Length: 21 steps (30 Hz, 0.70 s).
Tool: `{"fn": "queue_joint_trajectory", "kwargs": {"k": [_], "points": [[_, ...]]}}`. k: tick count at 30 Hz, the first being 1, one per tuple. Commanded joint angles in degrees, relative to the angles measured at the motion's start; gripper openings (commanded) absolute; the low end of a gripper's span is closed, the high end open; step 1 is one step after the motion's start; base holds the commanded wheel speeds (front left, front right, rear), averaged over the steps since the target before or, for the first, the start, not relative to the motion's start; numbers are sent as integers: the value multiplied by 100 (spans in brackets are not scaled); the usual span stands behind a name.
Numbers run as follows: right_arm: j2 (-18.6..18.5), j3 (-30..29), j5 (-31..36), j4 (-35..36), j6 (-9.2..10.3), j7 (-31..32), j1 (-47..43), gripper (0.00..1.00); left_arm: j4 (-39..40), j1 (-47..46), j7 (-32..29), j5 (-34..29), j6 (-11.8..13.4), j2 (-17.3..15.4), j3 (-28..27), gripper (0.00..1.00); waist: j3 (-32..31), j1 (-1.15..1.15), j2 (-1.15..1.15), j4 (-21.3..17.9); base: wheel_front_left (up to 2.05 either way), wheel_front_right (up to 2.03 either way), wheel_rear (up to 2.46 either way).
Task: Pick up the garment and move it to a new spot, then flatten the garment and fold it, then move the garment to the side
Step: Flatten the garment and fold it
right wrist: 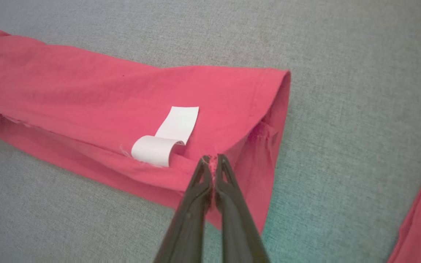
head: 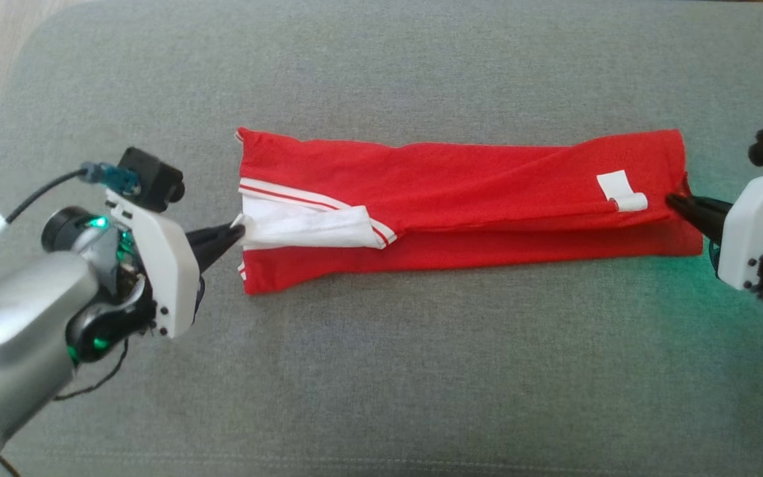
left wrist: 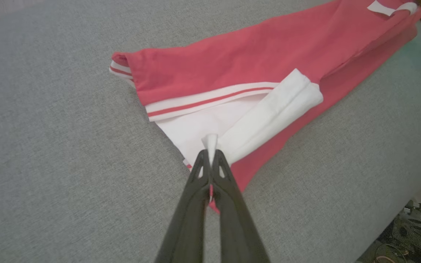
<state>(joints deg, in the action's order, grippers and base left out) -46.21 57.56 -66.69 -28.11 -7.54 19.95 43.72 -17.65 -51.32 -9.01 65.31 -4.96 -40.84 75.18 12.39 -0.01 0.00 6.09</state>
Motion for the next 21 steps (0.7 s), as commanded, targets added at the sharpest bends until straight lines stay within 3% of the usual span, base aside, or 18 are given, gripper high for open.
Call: {"fn": "queue_joint_trajectory", "kwargs": {"k": [1, 7, 8, 9, 10, 11, 12, 21], "points": [[-281, -21, -57, 104, 5, 26, -193, 0, 87, -135, 33, 28, 46, -280, -276, 0, -1, 1, 0, -13, 0, 0, 0], [-350, 89, -63, 145, 5, 263, -252, 0, 97, 63, 67, 32, 87, -219, -260, 0, -32, 1, 0, -52, 0, 0, 0], [-358, 89, -27, 136, 5, 232, -248, 41, 92, 85, 75, 22, 93, -206, -258, 0, -38, 1, 0, -59, 0, 0, 0], [-351, 77, -37, 95, 5, 235, -259, 100, 84, 104, 76, 20, 98, -196, -256, 0, -45, 1, 0, -64, 0, 0, 0], [-339, 70, -49, 59, 5, 252, -271, 100, 70, 122, 71, 20, 106, -185, -255, 28, -57, 1, 0, -66, 0, 0, 0], [-322, 63, -57, 25, 5, 264, -282, 100, 50, 138, 74, 11, 125, -177, -253, 72, -78, 1, 0, -67, 0, 0, 0], [-305, 65, -55, 8, 5, 274, -292, 100, 29, 154, 96, -2, 146, -172, -253, 100, -101, 1, 0, -71, 0, 0, 0], [-126, -309, -69, -53, 5, -233, -156, 100, -60, 311, 767, 273, 390, -139, -676, 100, -332, 1, 0, -135, 0, 0, 0]]}}
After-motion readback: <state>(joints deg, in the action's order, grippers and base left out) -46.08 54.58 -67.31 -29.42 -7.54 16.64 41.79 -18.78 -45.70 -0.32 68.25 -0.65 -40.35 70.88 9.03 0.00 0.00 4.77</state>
